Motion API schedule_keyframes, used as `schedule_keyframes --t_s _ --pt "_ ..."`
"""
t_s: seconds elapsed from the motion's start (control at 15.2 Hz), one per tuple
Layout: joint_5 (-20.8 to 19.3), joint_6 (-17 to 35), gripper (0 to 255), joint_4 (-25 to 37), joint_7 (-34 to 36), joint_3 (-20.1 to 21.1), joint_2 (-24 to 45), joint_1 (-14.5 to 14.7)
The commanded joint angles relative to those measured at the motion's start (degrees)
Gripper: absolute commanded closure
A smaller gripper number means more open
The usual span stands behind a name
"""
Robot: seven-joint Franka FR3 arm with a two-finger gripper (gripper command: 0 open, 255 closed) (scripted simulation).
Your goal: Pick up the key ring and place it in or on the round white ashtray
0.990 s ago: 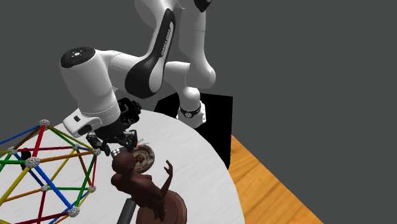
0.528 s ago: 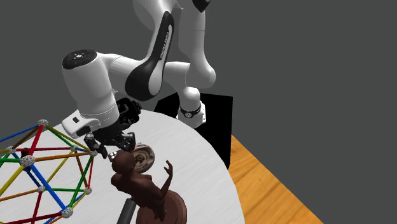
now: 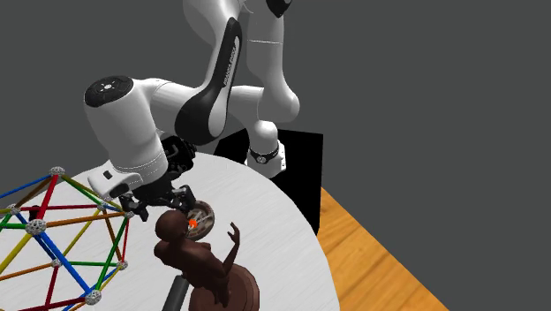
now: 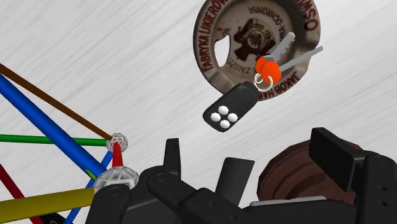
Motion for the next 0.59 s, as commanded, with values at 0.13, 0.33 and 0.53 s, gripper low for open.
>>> schedule_keyframes --t_s 0.13,0.33,0.53 --pt "-0.42 -5.61 0 2.14 -0.31 -0.63 4.32 -0.46" --pt "-0.41 -5.61 0 2.14 -0.32 -0.60 4.32 -0.49" --pt "-0.41 -5.61 0 2.14 -0.32 -0.60 4.32 -0.49"
